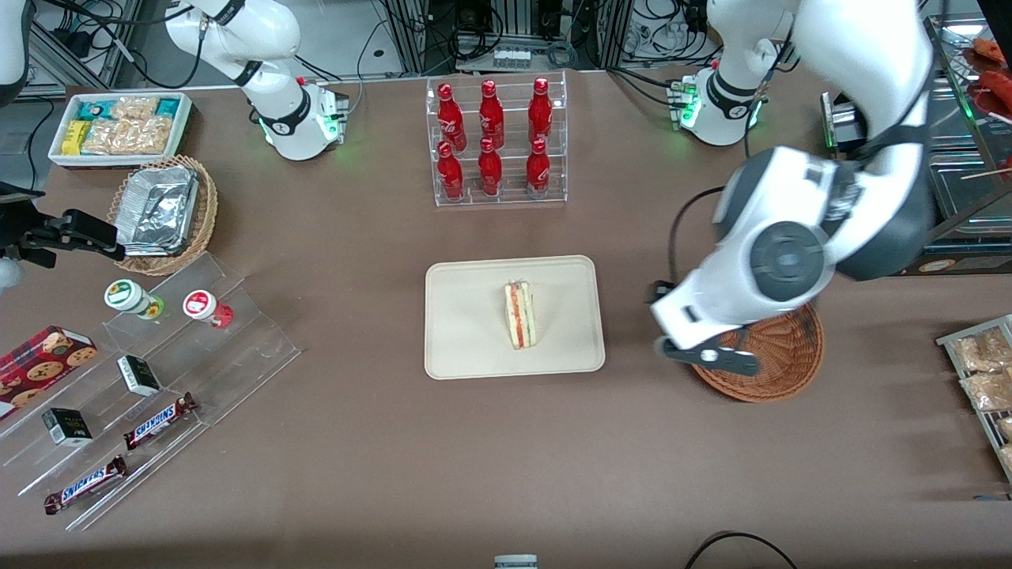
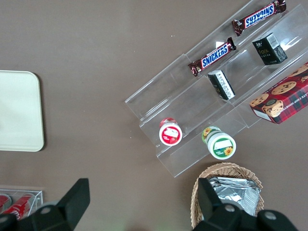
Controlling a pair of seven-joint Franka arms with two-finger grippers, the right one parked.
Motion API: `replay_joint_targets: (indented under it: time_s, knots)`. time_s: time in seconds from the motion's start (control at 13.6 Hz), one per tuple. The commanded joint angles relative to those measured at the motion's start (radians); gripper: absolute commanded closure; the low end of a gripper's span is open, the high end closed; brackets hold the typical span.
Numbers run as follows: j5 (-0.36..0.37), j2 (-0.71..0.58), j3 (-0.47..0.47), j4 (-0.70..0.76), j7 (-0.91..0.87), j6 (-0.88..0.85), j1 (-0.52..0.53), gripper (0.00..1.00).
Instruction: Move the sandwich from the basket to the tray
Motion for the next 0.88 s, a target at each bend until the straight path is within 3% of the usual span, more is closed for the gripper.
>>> replay_joint_targets:
  time_s: [0.0,0.15,0.81]
  knots:
    - [0.017,-0.136,-0.008,-0.168,0.088,0.017,0.078,0.0]
    - [0.011,-0.202,-0.01,-0.238,0.206,0.048,0.136,0.0]
    - [0.002,-0.389,0.001,-0.387,0.254,0.037,0.184,0.0]
